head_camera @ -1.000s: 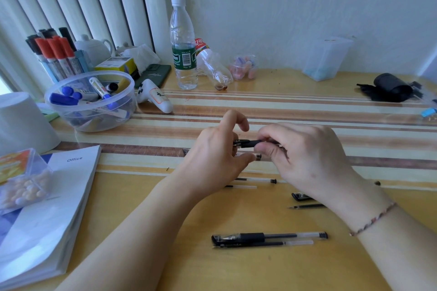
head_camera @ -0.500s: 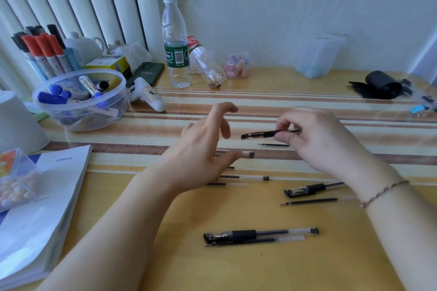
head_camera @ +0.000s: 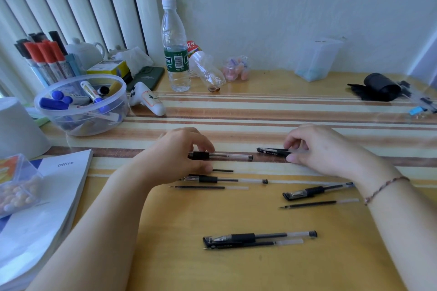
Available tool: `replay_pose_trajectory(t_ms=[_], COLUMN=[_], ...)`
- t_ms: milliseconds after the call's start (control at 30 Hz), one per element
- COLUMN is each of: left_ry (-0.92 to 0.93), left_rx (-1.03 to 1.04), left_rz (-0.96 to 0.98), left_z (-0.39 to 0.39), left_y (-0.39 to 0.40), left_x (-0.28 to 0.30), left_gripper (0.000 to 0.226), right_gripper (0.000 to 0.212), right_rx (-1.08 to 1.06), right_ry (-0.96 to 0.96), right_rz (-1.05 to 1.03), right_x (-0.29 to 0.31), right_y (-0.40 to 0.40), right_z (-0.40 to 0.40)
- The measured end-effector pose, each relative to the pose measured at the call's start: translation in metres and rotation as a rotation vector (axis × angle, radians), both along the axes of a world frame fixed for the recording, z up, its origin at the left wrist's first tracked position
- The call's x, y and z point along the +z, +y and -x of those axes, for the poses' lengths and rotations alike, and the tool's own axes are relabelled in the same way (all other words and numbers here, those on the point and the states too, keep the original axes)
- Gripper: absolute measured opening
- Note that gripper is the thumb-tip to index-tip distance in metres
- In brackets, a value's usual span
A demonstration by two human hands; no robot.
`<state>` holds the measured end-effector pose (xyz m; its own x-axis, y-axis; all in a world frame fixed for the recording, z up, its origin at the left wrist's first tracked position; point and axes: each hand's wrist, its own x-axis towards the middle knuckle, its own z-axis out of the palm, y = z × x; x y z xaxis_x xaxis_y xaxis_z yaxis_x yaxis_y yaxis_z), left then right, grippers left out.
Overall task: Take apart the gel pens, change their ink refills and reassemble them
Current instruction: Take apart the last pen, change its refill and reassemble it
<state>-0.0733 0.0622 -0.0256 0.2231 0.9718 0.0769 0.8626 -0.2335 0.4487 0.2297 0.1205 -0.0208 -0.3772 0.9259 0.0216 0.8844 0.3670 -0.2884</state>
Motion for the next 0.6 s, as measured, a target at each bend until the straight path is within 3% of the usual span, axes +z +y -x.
replay_pose_trajectory(t_ms=[300,467,600], left_ry=[0.076,0.048,0.079], left_rx=[0.01,-0.023,0.002], left_rz=[-0.149,-0.078,-0.159], left_z=[-0.002,-0.0003,-0.0027], left_y=[0.0019,0.0013,0.0021], left_x=[-0.0053,-0.0051,-0.0074], left_gripper=[0.011,0.023,0.011], right_gripper=[0.016,0.018,0.017], right_rx=[-0.055,-0.024,-0.012], right_ry=[-0.034,-0.035,-0.038], right_rz=[0.082,0.142,0.121], right_x=[0.0057,0.0073,0.008], right_y=[-0.0006,-0.0016,-0.0017], right_z=[-0.0059,-0.0076,-0.0069])
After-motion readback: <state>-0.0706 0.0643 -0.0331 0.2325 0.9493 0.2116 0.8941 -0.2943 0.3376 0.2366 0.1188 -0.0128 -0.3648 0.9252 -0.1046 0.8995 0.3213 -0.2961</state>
